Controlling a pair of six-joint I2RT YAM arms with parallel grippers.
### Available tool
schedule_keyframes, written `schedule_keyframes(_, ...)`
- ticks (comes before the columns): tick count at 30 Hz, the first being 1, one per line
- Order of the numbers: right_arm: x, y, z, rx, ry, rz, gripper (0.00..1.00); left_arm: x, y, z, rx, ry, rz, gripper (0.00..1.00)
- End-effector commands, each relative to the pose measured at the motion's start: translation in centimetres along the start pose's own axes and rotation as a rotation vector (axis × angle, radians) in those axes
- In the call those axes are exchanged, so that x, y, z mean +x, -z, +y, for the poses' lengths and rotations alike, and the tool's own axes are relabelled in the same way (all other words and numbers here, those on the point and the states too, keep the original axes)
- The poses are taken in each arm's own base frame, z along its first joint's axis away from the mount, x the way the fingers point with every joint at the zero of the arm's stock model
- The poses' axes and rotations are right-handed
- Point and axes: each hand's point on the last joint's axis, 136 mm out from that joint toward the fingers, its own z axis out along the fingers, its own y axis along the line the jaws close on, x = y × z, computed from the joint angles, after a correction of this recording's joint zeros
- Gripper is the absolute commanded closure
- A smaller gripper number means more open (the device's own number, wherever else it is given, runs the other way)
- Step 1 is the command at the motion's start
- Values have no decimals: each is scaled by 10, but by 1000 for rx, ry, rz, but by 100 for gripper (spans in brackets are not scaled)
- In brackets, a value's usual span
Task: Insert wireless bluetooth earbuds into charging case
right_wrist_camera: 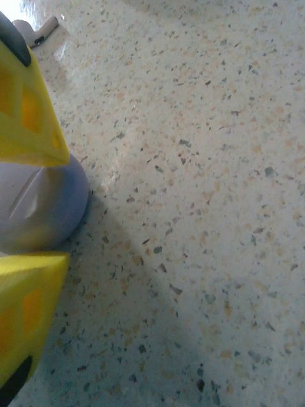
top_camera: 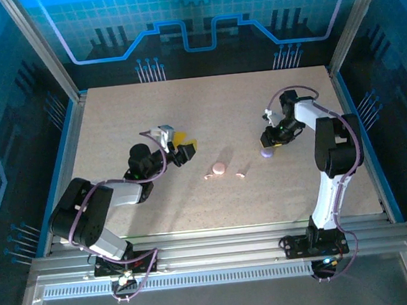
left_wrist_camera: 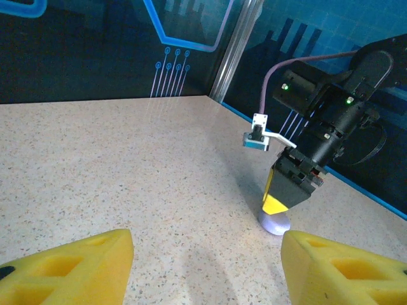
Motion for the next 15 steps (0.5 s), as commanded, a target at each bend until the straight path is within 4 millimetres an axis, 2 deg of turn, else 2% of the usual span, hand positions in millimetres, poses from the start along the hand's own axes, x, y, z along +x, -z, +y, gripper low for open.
schedule_keyframes(1, 0, 2, -9, 27, -19, 7, 56, -4, 7, -2, -9, -35, -7, 37)
schedule_keyframes(5, -4, 11, -10, 56, -37, -11, 51, -2, 11, 1, -33, -40, 0, 37)
schedule_keyframes(8, -10, 27, 1, 87, -52, -52, 48, -2, 14, 8, -77, -26, 9, 36)
schedule_keyframes(12, -13, 47, 37, 128, -70, -79, 44, 0, 19, 19, -140, 3, 24, 36)
schedule_keyframes(15, -10, 49, 71, 172, -77, -61, 42, 0, 24, 25, -181, 20, 26, 35)
